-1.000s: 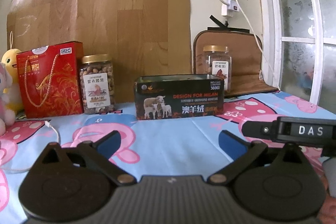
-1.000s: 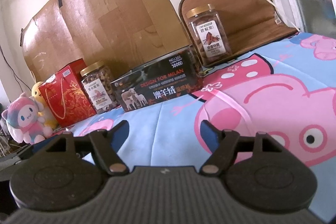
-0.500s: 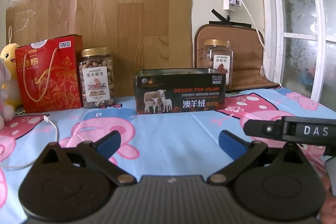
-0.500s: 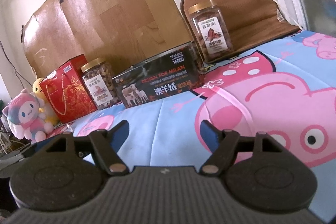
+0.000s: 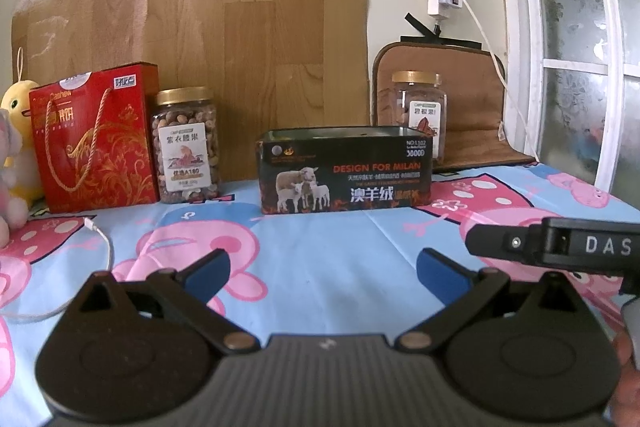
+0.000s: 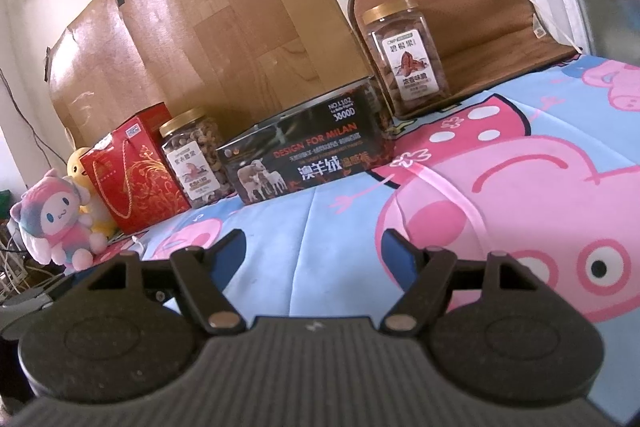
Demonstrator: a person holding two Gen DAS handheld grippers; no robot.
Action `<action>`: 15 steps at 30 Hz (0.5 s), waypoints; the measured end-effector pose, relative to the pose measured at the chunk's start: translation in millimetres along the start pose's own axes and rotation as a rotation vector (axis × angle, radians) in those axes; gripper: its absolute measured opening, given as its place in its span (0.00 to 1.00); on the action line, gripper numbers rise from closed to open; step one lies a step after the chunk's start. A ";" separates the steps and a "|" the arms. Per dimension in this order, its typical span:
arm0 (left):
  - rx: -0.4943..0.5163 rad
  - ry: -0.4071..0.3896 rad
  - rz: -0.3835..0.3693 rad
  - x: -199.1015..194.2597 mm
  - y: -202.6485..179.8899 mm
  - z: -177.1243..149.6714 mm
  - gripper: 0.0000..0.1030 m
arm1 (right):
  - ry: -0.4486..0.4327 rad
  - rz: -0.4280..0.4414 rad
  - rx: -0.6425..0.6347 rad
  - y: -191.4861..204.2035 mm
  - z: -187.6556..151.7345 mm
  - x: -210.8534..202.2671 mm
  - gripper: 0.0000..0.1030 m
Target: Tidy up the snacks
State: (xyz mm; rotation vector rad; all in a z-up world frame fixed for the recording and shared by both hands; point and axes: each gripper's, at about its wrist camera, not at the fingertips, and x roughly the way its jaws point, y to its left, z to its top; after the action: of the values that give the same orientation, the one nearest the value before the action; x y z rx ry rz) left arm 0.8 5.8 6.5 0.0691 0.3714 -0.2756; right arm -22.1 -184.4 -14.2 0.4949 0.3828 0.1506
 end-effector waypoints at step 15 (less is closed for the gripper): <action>-0.020 0.016 -0.015 1.5 3.3 0.5 1.00 | -0.006 0.005 0.002 0.5 0.7 0.0 0.74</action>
State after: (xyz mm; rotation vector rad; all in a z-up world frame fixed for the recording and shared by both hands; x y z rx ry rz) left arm 3.3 8.5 6.5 0.0489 0.3902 -0.2865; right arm -21.8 -184.2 -13.5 0.4977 0.3759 0.1535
